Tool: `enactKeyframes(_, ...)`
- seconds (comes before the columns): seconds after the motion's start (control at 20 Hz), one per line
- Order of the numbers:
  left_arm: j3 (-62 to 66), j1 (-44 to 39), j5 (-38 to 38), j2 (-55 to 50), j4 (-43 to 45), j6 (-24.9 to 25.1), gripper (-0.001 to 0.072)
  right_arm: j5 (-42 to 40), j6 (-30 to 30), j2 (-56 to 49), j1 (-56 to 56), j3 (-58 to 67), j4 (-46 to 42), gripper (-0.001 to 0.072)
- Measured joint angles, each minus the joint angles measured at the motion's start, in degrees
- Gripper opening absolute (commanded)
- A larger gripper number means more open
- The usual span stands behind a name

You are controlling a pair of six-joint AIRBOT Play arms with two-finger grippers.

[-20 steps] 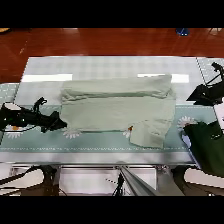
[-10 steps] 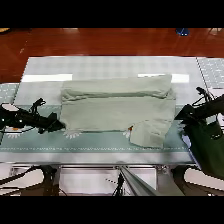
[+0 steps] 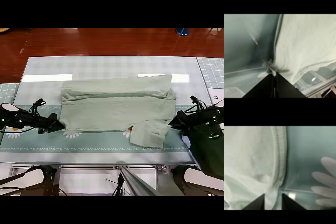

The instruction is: Fold the shirts.

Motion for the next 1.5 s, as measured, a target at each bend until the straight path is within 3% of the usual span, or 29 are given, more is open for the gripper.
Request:
enactKeyframes(0.1, 0.04, 0.00, -0.02, 0.00, -0.09, 0.02, 0.0033, -2.12, 0.20, 0.02, 0.00, -1.01, 0.87, 0.0027)
enactKeyframes(0.45, 3.89, 0.04, -1.84, 2.51, -1.18, 0.28, 0.0034, -3.58, -2.64, 5.49, 0.00, 4.92, 6.16, 0.0024)
enactKeyframes(0.7, 13.18, -0.04, -3.72, 6.38, -8.50, 0.44, 0.0033, -4.46, -2.84, 9.51, 0.39, 13.94, 14.08, 0.0023)
enactKeyframes(0.95, 20.65, -2.27, 1.01, 6.10, -14.05, 0.44, 0.0033, -17.92, -2.67, 9.20, 6.25, 17.90, 18.40, 0.0023)
enactKeyframes(1.25, 25.70, -4.35, 11.02, 0.31, -15.93, 0.74, 0.0033, -36.63, -2.38, 1.86, 13.88, 20.55, 19.67, 0.0023)
enactKeyframes(1.5, 26.93, -5.33, 14.78, -5.46, -16.13, 3.30, 0.0034, -43.93, -2.36, -5.60, 16.00, 23.12, 19.76, 0.0023)
